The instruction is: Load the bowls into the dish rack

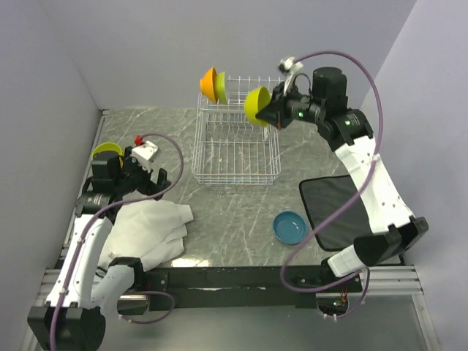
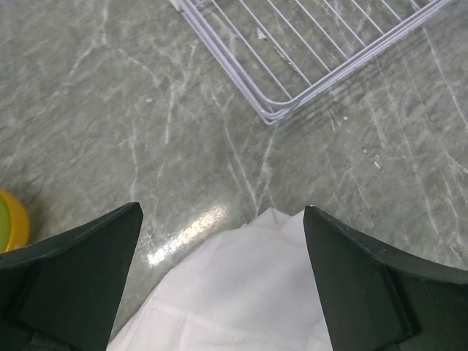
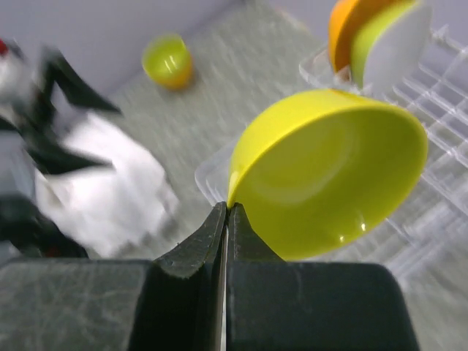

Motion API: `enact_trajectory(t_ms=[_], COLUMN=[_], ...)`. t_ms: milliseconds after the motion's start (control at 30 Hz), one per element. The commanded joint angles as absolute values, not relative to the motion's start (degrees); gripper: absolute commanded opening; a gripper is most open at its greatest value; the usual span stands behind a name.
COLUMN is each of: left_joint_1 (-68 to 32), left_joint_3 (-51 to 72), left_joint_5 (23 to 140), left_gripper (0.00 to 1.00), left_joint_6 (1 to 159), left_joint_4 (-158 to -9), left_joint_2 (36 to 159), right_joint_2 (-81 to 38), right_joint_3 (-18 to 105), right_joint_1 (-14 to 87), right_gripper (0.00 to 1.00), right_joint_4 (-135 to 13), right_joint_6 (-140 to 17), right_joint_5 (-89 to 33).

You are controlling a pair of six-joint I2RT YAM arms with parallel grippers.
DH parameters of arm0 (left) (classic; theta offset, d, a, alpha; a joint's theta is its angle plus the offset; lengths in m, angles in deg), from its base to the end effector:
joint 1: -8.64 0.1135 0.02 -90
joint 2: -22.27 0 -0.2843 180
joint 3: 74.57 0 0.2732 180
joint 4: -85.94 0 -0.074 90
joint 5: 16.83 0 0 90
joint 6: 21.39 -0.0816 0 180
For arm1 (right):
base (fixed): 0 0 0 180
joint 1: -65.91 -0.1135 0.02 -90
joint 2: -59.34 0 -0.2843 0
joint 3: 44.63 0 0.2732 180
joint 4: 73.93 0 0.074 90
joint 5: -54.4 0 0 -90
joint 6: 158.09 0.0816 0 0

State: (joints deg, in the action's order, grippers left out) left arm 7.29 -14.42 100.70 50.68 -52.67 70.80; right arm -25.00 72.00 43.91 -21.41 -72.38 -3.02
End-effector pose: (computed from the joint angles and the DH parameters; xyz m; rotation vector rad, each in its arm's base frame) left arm 0.2254 -0.0430 0.3089 0.6217 1.9448 -0.3210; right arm 0.3144 0.1744 0.4930 -0.8084 1.7607 0.7519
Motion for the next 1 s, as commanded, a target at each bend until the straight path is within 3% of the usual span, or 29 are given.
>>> enact_trajectory(t_ms=[0, 133, 300, 567, 967], left_joint_1=[4.16, 0.83, 0.11, 0.11, 0.11], left_joint_3=[-9.77, -7.66, -5.37, -3.26, -2.56], left_joint_5=[99.99, 98.13, 96.64, 93.12, 92.24], left_gripper=[1.0, 1.0, 0.98, 0.98, 0.98], left_joint_6=[49.89, 51.21, 51.83, 50.15, 49.98], left_joint_4=[-51.67, -50.79, -47.98, -44.37, -45.95], left_joint_2=[75.26, 80.8, 85.28, 87.92, 91.61], right_joint_2=[-28.46, -38.8, -51.19, -65.72, -70.3], right_joint_3=[66.08, 66.93, 74.9, 93.19, 95.41], right_joint_1=[49.9, 52.37, 52.9, 53.95, 55.62], right_gripper=[0.0, 0.0, 0.0, 0.0, 0.0], right_joint_4=[-59.24, -91.21, -104.82, -103.61, -101.5], right_joint_6=[-47.35, -24.8, -10.8, -9.99, -9.82], right_joint_5=[15.81, 23.28, 25.66, 25.14, 26.98])
